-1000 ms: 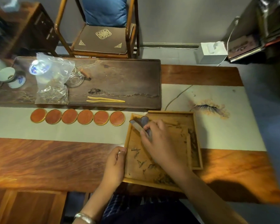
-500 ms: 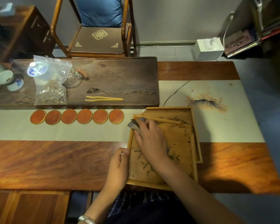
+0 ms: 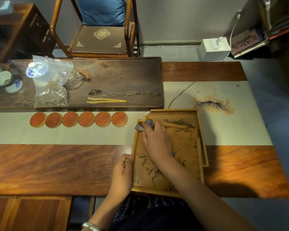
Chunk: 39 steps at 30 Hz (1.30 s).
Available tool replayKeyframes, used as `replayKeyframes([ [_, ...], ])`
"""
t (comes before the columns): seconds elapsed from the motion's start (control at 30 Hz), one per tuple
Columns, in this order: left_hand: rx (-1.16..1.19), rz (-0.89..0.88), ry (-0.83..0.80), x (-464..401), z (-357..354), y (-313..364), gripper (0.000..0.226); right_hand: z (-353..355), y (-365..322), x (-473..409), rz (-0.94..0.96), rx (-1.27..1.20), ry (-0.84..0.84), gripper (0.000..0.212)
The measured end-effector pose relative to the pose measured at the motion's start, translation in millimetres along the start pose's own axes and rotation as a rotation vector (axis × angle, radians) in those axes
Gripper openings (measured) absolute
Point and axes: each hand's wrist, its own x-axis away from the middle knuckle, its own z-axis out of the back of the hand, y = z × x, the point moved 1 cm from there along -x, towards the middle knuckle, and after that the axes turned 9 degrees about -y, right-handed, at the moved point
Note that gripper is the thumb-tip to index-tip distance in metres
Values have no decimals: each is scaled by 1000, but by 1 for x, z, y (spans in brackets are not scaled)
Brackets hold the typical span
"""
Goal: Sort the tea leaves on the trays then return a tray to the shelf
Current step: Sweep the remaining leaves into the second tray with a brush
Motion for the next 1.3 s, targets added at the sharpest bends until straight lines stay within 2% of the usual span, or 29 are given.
replayKeyframes([
  [0.27,-2,24,20,-1,4,5,30,8,37,7,-69,-12,24,34],
  [0.53,-103,84,56,-4,7,0,31,16,65,9,-175,-28,-3,32],
  [0.7,-97,96,55,-4,6,-2,29,28,35,13,28,-166,44,28],
  [0.9,-88,82,60,-5,2,0,29,7,-7,11,195,-149,-78,29],
  [1.1,-71,76,76,0,4,-4,31,-9,3,6,115,-100,-59,30],
  [1.3,-64,82,82,3,7,-4,31,-2,46,3,-14,-25,-20,31],
])
